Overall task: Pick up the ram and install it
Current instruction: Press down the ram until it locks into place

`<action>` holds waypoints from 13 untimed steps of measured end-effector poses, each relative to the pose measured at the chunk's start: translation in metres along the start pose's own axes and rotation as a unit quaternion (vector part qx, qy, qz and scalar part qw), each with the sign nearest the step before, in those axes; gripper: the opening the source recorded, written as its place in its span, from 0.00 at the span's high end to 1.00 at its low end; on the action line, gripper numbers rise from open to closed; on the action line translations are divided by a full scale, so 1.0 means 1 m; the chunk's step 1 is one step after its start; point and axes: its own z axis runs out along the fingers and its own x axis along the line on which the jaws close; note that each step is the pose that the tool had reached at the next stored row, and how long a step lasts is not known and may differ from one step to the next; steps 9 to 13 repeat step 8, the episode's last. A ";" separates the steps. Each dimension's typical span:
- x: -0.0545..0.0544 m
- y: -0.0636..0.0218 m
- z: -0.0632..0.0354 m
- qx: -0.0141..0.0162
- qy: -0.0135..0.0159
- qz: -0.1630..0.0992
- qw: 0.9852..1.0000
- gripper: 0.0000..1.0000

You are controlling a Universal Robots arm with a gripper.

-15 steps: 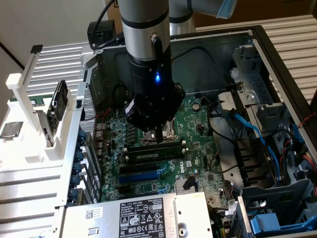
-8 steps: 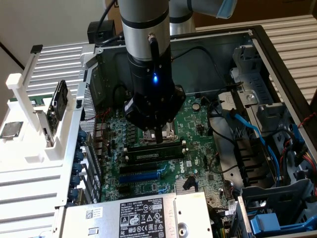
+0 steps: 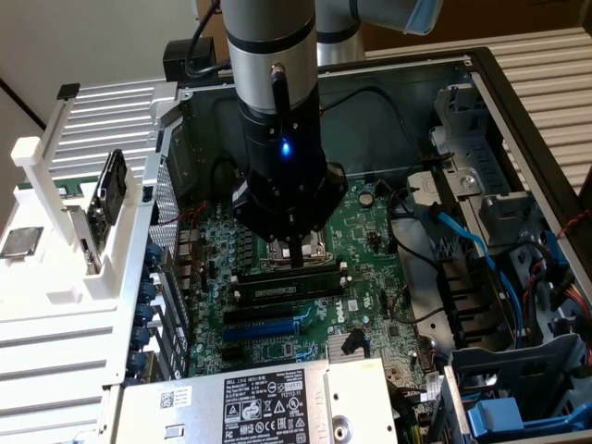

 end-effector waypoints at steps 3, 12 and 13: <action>0.000 0.0000 0.0000 0.000 0.000 0.012 1.000 0.90; 0.000 0.0000 0.0000 0.000 0.000 0.012 1.000 0.90; 0.000 0.0000 0.0000 0.000 0.000 0.012 1.000 0.90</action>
